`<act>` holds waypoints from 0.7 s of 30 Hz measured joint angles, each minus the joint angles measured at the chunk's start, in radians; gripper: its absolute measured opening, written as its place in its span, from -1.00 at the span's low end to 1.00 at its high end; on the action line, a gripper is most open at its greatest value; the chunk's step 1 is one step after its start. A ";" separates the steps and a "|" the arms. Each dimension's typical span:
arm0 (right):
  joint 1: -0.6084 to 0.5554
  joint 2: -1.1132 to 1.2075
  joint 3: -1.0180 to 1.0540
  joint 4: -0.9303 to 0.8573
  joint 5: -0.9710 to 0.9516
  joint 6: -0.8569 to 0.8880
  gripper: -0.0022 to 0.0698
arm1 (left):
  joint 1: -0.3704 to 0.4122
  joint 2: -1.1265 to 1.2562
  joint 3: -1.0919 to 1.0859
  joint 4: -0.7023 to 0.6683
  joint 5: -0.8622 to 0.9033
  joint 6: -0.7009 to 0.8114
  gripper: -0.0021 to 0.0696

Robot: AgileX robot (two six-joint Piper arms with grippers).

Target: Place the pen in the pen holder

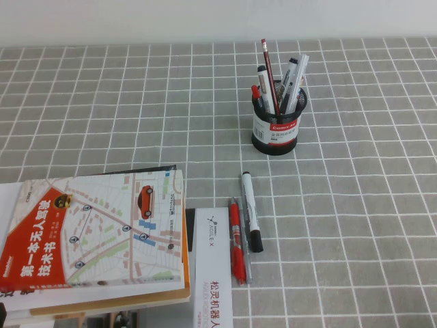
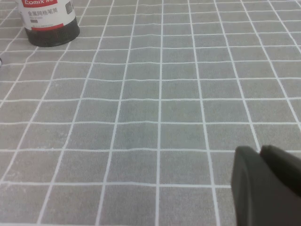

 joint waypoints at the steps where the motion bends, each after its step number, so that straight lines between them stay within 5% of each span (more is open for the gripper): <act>1: 0.000 0.000 0.000 0.000 0.000 0.000 -0.97 | 0.000 0.000 0.000 0.000 0.000 0.000 -0.95; 21: 0.000 0.000 0.000 0.089 0.000 0.000 -0.97 | 0.030 0.000 0.000 0.042 0.000 0.000 -0.95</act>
